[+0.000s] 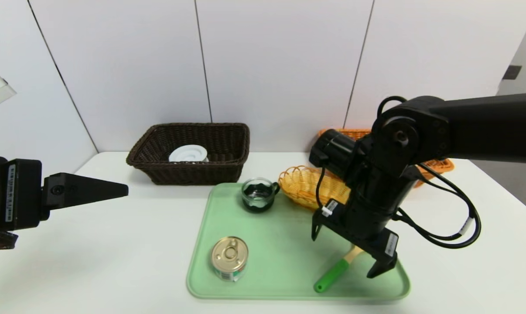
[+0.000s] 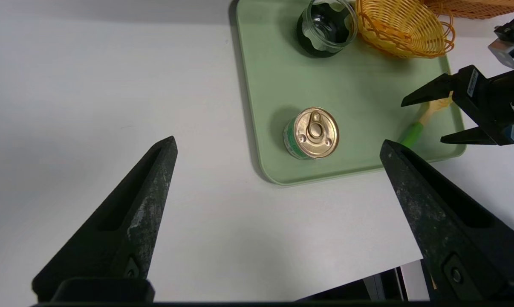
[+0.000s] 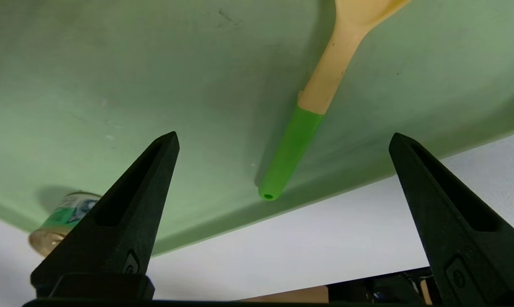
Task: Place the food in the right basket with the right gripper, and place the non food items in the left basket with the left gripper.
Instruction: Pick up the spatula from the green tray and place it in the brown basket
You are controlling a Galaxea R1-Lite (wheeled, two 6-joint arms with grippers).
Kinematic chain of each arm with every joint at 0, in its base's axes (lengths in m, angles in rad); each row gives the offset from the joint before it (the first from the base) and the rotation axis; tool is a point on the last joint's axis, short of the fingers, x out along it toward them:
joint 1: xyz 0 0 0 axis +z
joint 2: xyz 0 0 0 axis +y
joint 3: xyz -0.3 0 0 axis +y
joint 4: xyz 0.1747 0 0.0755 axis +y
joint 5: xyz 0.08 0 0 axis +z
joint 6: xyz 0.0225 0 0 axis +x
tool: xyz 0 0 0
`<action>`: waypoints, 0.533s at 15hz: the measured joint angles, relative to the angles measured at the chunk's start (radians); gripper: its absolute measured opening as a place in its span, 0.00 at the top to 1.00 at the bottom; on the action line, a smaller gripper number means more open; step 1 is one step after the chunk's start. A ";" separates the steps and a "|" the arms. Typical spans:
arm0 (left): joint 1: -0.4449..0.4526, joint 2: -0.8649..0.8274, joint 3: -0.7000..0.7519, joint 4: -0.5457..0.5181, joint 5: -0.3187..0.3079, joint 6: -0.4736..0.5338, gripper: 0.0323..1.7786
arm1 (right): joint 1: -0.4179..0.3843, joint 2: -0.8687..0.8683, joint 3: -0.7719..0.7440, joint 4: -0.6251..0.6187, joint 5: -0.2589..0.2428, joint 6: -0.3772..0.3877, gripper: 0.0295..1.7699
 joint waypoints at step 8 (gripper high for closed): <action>0.000 -0.036 0.007 0.001 0.001 0.002 0.05 | 0.001 0.037 0.000 -0.001 0.000 0.014 0.04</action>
